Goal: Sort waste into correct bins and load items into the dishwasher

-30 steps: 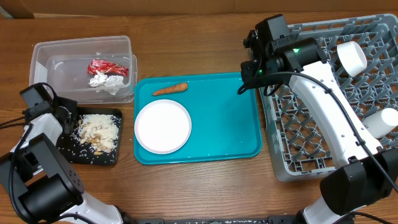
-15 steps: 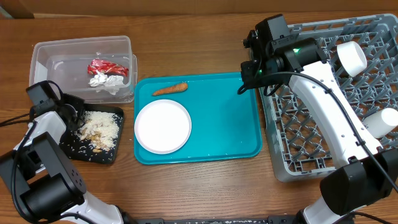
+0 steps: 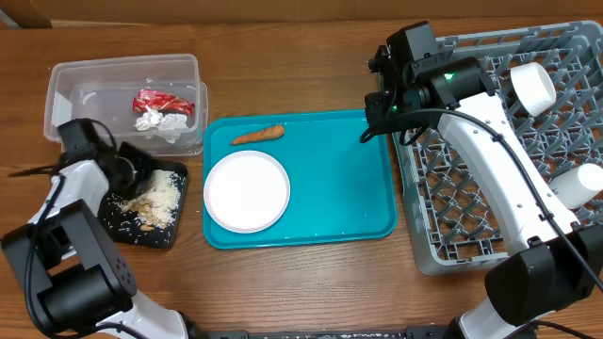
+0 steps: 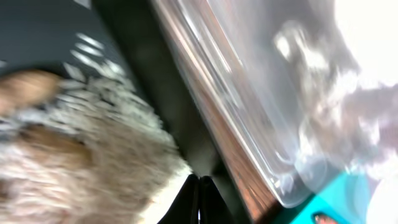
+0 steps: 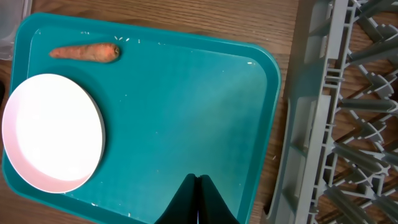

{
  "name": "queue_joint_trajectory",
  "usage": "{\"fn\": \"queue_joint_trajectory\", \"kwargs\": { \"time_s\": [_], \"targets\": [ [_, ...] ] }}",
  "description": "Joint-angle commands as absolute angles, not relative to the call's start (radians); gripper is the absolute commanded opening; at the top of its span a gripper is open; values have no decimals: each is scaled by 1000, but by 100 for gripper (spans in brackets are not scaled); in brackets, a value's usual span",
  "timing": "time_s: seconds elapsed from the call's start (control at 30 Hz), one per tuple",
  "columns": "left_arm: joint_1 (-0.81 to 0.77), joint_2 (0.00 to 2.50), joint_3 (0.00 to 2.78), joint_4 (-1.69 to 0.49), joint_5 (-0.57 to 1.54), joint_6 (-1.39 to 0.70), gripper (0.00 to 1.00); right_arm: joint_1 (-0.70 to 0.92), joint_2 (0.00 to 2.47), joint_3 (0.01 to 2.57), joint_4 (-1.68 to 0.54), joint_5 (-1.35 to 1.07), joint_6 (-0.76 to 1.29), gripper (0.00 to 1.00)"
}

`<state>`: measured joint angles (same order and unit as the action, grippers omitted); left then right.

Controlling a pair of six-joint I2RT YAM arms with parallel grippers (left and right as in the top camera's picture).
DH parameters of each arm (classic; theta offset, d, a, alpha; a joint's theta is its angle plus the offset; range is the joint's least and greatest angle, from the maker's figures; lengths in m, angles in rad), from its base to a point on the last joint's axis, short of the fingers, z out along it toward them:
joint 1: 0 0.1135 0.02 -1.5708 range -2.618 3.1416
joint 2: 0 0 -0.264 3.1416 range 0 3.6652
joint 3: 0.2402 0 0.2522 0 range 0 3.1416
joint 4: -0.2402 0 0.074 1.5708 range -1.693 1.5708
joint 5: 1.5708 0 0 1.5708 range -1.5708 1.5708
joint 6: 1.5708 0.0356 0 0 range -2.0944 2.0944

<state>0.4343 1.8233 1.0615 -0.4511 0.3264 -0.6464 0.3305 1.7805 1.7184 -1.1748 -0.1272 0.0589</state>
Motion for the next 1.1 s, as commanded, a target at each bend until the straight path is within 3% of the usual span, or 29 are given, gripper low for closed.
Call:
{"fn": "queue_joint_trajectory", "kwargs": {
  "time_s": [0.0,0.5,0.8,1.0,1.07],
  "targets": [
    [379,1815,1078,-461,305,-620,4,334,1781,1721,-1174,-136,55,4],
    [297,1856,1080,-280,267,-663,4,334,1781,1721,-1178,-136,55,4],
    [297,1813,1092,-462,290,-657,4,334,1781,1721,-1177,-136,55,4],
    [297,1679,1092,-530,289,-620,4,334,1781,1721,-1176,-136,55,13],
    [297,1611,1092,-550,289,-595,4,334,1781,1721,-1177,-136,55,24]
  ]
}}
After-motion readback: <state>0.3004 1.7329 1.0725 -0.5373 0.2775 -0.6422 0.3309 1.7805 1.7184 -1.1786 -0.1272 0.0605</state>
